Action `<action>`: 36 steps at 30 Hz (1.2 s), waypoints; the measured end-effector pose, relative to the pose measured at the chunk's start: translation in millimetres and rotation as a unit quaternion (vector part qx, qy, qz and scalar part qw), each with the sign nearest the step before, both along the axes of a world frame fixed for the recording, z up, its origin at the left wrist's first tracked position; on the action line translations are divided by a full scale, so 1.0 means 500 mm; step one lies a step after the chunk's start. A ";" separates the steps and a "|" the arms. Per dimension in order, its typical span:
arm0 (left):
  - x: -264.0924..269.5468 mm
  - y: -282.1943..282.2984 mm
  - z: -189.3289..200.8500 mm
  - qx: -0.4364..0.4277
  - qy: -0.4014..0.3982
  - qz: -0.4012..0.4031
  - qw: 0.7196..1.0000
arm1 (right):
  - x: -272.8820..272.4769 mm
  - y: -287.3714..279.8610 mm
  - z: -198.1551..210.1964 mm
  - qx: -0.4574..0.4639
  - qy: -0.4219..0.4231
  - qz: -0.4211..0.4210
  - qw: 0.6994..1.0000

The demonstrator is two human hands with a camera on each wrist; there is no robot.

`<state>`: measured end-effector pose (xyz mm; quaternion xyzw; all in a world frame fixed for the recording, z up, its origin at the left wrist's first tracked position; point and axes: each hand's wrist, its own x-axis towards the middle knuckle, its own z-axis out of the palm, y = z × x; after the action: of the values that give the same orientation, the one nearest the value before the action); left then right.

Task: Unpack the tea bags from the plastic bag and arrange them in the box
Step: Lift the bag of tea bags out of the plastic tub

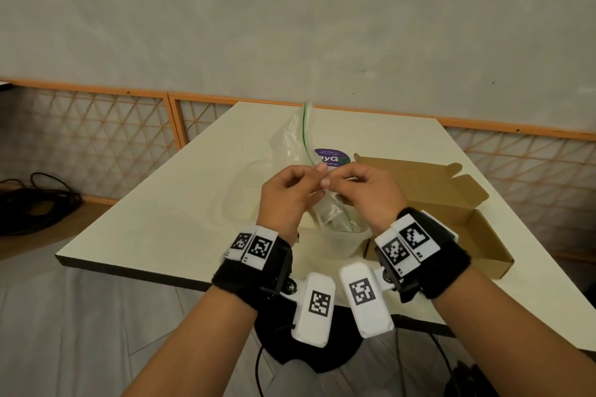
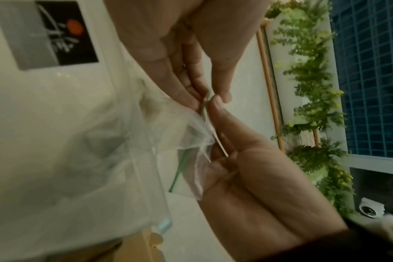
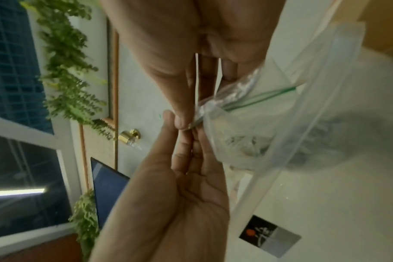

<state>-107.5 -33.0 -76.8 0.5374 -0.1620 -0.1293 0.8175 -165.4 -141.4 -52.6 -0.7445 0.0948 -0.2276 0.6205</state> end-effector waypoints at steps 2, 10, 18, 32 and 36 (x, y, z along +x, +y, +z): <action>0.007 0.008 0.000 -0.016 0.017 -0.026 0.999 | 0.000 -0.004 0.005 0.067 0.015 0.019 0.997; 0.021 0.019 -0.003 -0.072 0.073 -0.084 0.991 | 0.016 -0.031 0.003 0.176 0.030 0.020 0.984; 0.042 0.039 -0.007 -0.146 0.168 -0.112 0.968 | 0.019 -0.100 -0.022 0.392 0.022 -0.009 0.920; 0.028 0.022 0.047 -0.011 0.084 -0.056 0.995 | 0.024 -0.066 0.050 0.024 0.104 -0.038 0.994; 0.025 0.024 0.045 -0.080 0.185 -0.132 0.971 | 0.042 -0.087 0.072 -0.064 0.130 -0.072 0.987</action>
<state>-95.1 -21.1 -54.3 0.4106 -0.0868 -0.3197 0.8495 -144.7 -184.7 -16.5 -0.7971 0.2133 -0.1789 0.5358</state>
